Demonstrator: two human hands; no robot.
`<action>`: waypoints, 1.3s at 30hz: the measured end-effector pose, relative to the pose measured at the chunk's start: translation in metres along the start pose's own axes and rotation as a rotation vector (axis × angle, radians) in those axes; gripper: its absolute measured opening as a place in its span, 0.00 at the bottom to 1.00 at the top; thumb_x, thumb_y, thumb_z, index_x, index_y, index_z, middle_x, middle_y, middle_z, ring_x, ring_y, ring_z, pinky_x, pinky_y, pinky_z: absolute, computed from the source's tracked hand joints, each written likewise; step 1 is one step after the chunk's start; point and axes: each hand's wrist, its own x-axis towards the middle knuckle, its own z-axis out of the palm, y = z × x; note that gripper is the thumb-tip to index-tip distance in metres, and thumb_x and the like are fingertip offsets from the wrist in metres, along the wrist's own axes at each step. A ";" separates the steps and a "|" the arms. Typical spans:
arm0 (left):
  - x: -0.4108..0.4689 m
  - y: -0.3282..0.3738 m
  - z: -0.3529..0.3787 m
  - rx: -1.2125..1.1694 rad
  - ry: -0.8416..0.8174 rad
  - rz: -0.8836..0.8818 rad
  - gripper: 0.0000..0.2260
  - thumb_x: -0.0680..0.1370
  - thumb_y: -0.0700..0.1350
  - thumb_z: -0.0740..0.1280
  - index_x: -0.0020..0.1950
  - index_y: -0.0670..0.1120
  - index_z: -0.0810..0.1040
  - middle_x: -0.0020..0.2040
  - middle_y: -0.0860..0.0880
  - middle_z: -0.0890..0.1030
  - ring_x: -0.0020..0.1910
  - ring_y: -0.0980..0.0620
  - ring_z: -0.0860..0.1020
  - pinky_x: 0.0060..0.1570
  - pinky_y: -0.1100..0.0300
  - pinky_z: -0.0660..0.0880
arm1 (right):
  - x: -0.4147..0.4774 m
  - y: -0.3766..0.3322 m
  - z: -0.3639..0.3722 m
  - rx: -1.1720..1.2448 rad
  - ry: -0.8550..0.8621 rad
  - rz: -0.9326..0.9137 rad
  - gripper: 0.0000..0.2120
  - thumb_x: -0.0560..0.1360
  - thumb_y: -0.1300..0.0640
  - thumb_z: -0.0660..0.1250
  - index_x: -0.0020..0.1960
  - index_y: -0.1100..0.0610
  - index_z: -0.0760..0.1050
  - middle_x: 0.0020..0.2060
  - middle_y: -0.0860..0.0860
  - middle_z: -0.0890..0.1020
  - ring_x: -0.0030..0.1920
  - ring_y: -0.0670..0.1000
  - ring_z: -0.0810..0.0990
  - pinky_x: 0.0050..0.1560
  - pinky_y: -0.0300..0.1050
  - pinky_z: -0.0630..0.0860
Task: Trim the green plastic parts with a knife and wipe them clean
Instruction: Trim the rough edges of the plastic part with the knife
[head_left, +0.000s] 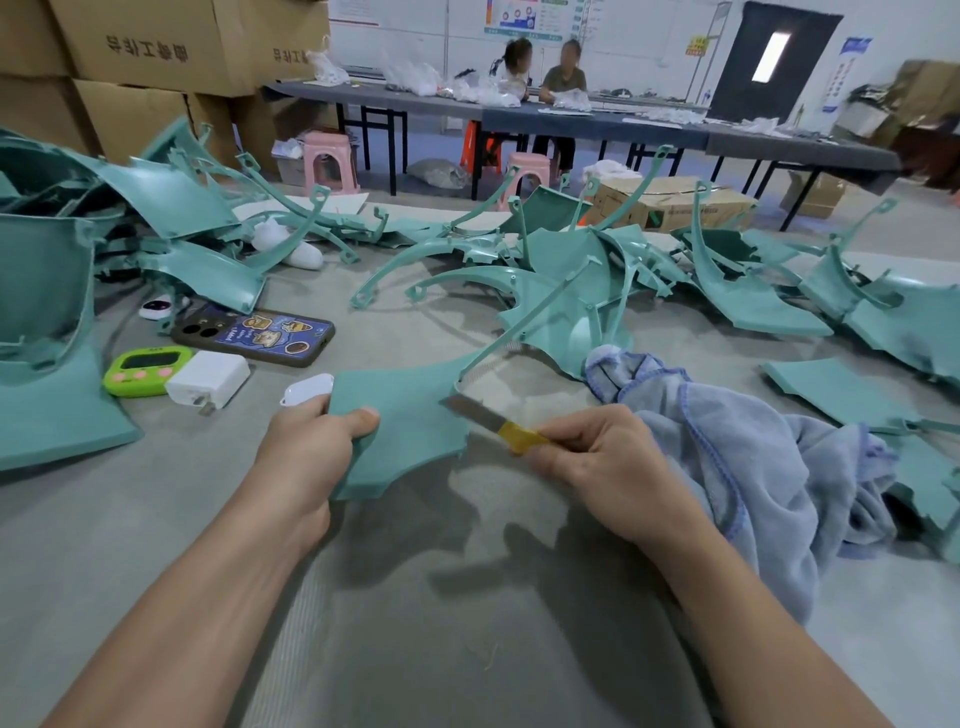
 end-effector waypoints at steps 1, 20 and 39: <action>0.000 0.000 0.000 -0.006 -0.002 -0.006 0.04 0.77 0.38 0.70 0.49 0.45 0.83 0.41 0.48 0.86 0.30 0.50 0.81 0.23 0.61 0.74 | -0.001 -0.001 0.002 -0.037 -0.022 -0.002 0.04 0.76 0.55 0.74 0.46 0.47 0.87 0.36 0.56 0.84 0.35 0.45 0.75 0.38 0.49 0.74; -0.029 0.005 0.015 -0.049 -0.266 0.041 0.12 0.80 0.34 0.63 0.56 0.46 0.82 0.45 0.47 0.88 0.37 0.50 0.85 0.30 0.58 0.80 | 0.000 -0.016 0.022 0.800 0.061 0.305 0.10 0.78 0.60 0.69 0.41 0.54 0.88 0.49 0.50 0.88 0.50 0.48 0.85 0.55 0.51 0.80; -0.041 0.010 0.005 0.705 -0.168 0.831 0.33 0.64 0.28 0.69 0.61 0.58 0.83 0.69 0.62 0.74 0.69 0.63 0.70 0.70 0.73 0.60 | 0.006 -0.007 0.006 0.667 0.381 0.308 0.07 0.77 0.66 0.70 0.46 0.59 0.86 0.42 0.56 0.88 0.42 0.53 0.87 0.46 0.46 0.85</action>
